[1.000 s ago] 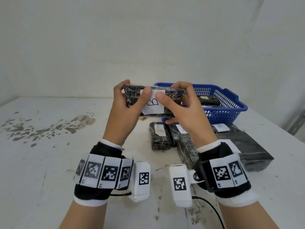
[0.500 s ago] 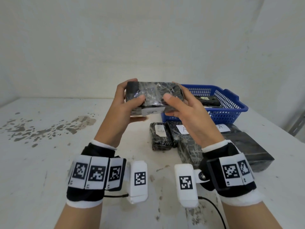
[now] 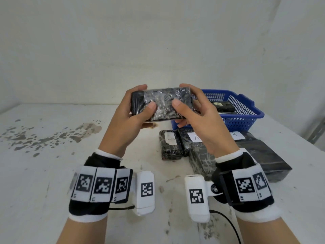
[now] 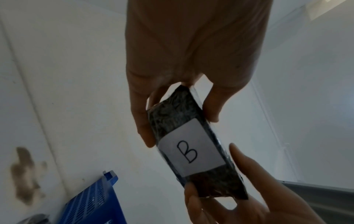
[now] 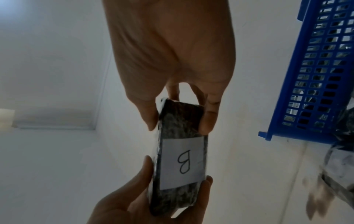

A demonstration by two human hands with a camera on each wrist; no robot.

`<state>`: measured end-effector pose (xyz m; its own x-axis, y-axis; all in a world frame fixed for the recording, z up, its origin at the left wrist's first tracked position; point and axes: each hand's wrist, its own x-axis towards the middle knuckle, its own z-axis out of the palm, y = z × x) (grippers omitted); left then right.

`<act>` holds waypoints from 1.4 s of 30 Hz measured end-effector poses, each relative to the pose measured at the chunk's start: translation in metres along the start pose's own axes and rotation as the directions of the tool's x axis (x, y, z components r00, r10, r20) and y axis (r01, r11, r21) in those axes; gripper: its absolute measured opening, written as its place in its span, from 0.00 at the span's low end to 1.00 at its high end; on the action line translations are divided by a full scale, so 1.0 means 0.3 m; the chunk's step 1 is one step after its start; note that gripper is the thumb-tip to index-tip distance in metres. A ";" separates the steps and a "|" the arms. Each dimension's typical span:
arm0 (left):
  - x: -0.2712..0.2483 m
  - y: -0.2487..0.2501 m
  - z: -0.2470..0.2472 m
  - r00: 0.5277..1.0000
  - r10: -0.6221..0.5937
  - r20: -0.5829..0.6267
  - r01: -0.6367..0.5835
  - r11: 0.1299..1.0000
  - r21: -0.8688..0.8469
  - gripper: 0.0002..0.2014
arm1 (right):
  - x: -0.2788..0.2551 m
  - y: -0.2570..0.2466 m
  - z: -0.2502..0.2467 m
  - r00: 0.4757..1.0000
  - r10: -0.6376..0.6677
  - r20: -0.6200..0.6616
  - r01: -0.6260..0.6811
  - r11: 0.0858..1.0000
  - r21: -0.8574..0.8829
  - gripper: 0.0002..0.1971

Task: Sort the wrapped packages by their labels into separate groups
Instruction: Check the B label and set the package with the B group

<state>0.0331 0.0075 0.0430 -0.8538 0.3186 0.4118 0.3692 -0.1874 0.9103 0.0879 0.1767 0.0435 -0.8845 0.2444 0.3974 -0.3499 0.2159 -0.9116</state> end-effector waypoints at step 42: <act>0.008 -0.007 -0.010 0.998 -0.031 -0.059 0.025 0.995 -0.097 0.28 | -0.010 0.007 0.009 0.999 0.037 -0.016 -0.037 0.999 0.007 0.32</act>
<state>0.0294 0.0059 0.0419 -0.8848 0.2689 0.3806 0.3104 -0.2691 0.9117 0.0891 0.1739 0.0401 -0.8919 0.2670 0.3649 -0.3191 0.2001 -0.9263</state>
